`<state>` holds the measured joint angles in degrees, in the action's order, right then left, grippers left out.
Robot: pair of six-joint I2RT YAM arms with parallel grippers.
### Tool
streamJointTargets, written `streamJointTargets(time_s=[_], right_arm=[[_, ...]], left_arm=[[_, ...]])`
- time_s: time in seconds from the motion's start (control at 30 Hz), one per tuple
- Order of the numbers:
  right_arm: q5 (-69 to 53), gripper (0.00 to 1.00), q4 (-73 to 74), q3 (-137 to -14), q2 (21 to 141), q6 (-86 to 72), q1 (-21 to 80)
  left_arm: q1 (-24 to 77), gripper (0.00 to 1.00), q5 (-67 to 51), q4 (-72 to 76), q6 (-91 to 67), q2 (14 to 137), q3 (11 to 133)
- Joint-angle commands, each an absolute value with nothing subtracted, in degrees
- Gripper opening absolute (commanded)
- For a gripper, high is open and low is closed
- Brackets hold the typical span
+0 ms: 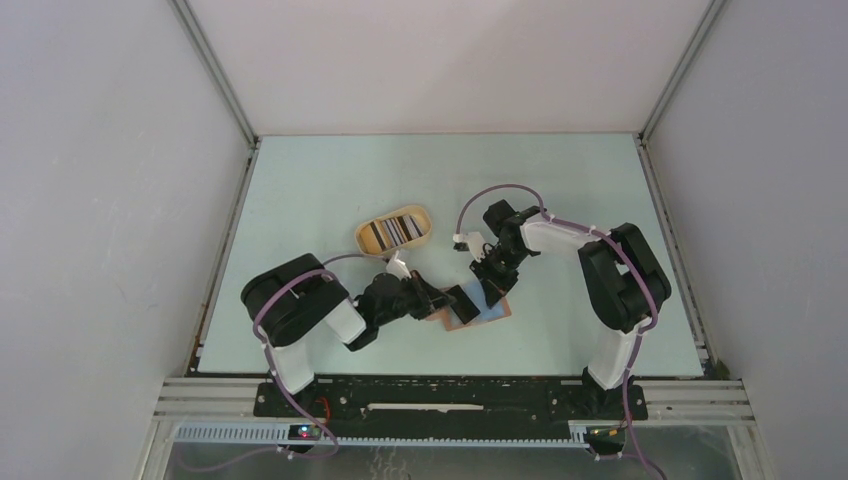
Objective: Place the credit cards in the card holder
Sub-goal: Insert the credit card into the card holder.
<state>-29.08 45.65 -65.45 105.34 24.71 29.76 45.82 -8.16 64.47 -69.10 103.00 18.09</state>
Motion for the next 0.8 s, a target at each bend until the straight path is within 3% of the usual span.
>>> streamJointTargets(time_s=[0.0, 0.77], right_arm=[[-28.5, 0.1, 45.9, -67.2, 105.8, 24.4, 30.3], [-30.0, 0.13, 46.2, -67.5, 104.8, 24.7, 30.3]], left_arm=[[45.6, 0.0, -8.7, 62.3, -67.4, 103.7, 20.7], [45.6, 0.0, -12.4, 60.0, -68.6, 105.8, 22.6]])
